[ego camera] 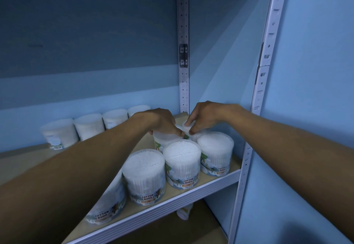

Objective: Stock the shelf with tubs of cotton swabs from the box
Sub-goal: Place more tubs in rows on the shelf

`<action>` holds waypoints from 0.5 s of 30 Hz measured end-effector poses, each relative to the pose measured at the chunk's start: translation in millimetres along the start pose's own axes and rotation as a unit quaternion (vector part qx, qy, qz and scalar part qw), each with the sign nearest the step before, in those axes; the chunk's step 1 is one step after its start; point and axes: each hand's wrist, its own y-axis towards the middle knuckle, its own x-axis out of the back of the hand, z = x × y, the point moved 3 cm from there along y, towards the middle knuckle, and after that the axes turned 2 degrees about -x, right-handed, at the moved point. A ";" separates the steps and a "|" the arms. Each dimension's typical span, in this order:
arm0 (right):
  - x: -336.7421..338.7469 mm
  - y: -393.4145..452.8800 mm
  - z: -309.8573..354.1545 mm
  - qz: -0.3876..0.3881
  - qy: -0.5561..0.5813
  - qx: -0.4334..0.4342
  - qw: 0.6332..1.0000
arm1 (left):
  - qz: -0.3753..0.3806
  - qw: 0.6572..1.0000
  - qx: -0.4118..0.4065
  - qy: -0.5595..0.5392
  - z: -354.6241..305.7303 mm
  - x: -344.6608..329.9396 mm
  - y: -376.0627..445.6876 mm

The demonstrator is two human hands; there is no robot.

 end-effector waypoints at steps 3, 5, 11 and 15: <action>-1.2 -2.6 0.0 -0.003 0.007 0.001 1.000 | 0.002 1.000 0.002 -0.002 -1.6 -0.1 -3.6; -2.1 -3.9 -0.1 -0.004 0.011 0.001 1.000 | 0.003 1.000 0.002 -0.002 -2.2 -0.8 -4.9; -3.4 -6.7 -1.7 -0.011 0.021 0.004 1.000 | -0.001 1.000 0.005 0.001 -3.1 -1.3 -6.6; -4.6 -5.9 -5.2 -0.006 0.032 0.009 0.999 | -0.003 1.000 -0.001 -0.003 -1.4 -0.7 -7.6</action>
